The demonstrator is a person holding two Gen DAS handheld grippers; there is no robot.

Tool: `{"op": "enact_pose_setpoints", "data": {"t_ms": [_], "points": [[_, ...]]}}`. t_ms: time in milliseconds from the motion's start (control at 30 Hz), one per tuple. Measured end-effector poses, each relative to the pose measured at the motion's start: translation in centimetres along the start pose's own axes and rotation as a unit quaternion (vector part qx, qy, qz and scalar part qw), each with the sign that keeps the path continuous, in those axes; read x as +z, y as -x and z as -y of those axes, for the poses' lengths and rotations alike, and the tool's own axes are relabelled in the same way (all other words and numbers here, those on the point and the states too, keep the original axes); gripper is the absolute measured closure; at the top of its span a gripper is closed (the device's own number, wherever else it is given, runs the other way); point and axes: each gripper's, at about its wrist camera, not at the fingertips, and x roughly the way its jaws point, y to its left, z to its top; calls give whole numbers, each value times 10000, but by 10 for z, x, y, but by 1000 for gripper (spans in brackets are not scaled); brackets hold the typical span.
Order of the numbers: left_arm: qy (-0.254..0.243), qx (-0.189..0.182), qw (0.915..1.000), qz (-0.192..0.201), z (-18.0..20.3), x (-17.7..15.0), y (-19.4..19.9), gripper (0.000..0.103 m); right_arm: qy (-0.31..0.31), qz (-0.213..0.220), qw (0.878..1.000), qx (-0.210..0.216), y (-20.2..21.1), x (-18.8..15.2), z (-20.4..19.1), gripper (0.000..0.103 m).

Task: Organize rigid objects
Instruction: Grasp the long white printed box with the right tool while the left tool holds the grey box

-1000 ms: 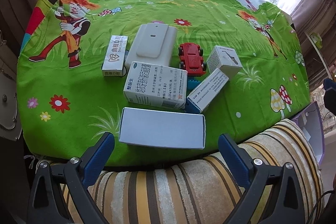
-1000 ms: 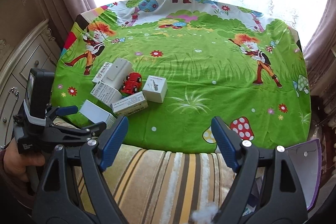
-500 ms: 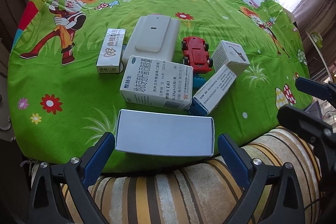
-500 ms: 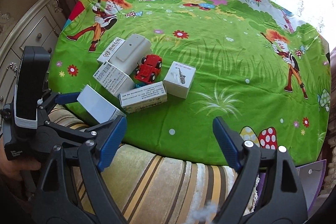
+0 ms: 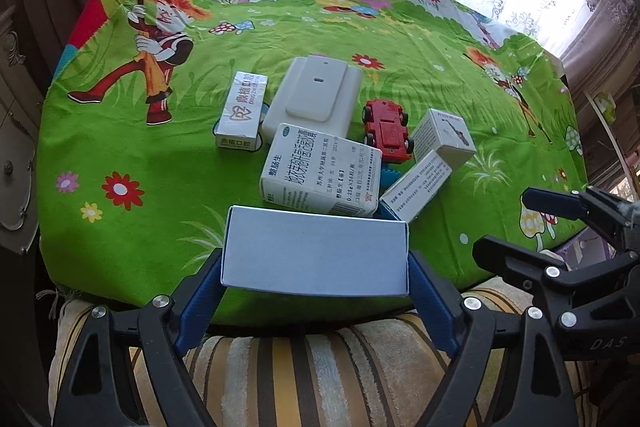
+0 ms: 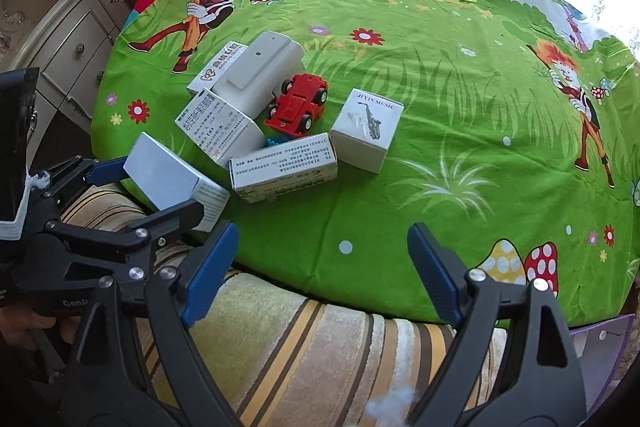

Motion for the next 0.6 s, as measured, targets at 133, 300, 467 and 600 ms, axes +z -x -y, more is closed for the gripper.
{"op": "enact_pose_setpoints", "data": {"t_ms": [133, 300, 467, 600], "points": [[327, -46, 9989, 318, -10, 0, 13, 16, -74, -64, 9999, 33, -6, 3, 3, 13], [659, -142, 9956, 654, -19, 3, 23, 16, 80, -163, 9998, 76, -14, 5, -3, 13], [976, -183, 9915, 847, -29, 3, 28, 16, 425, -250, 9986, 182, -28, 12, -16, 13], [1223, -144, 9877, 960, -39, 2, 31, 16, 611, -365, 9974, 133, -42, 19, -21, 13]]}}
